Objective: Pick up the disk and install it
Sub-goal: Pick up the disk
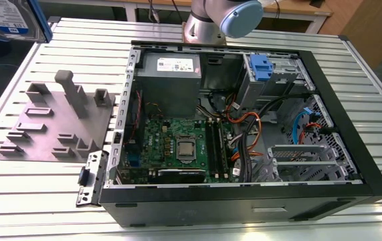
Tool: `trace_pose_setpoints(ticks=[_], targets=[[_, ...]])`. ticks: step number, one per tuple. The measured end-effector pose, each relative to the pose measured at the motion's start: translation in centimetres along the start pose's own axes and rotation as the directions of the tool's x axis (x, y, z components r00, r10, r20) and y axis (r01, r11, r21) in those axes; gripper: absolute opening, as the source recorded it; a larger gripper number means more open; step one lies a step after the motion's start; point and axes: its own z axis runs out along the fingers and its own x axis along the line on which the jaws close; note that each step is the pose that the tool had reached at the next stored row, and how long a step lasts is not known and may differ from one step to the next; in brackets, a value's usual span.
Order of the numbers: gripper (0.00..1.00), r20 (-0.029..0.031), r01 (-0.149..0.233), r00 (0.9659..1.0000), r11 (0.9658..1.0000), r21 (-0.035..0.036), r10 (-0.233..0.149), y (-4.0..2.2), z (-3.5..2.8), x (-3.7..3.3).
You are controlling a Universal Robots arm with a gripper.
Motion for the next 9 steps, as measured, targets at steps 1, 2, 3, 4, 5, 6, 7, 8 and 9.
trace_pose_setpoints(ticks=[1, 2, 3, 4, 5, 6, 7, 8, 9], targets=[[0.36, 0.0, 0.0, 1.0, 1.0, 0.0, 0.0, 0.0, -0.15, 0.0], [0.36, 0.0, 0.0, 1.0, 1.0, -0.0001, 0.0, 0.0, -0.32, 0.0], [0.36, 0.0, 0.0, 1.0, 1.0, -0.0002, 0.0, -0.01, -0.46, -0.01], [0.36, 0.0, 0.0, 1.0, 1.0, -0.0002, 0.0, -0.01, -0.51, -0.01], [0.36, 0.0, 0.0, 1.0, 1.0, 0.0, 0.0, -0.01, -0.51, 0.0], [0.36, 0.0, 0.0, 1.0, 1.0, -0.0001, 0.0, -0.01, -0.51, -0.01], [0.36, 0.0001, 0.0, 1.0, 1.0, 0.0, 0.0, -0.01, -0.5, -0.01], [0.36, 0.0002, 0.0, 1.0, 1.0, 0.0, 0.0, -0.01, -0.51, 0.0], [0.36, 0.0001, 0.0, 1.0, 1.0, -0.0001, 0.0, 0.0, -0.51, 0.0]])
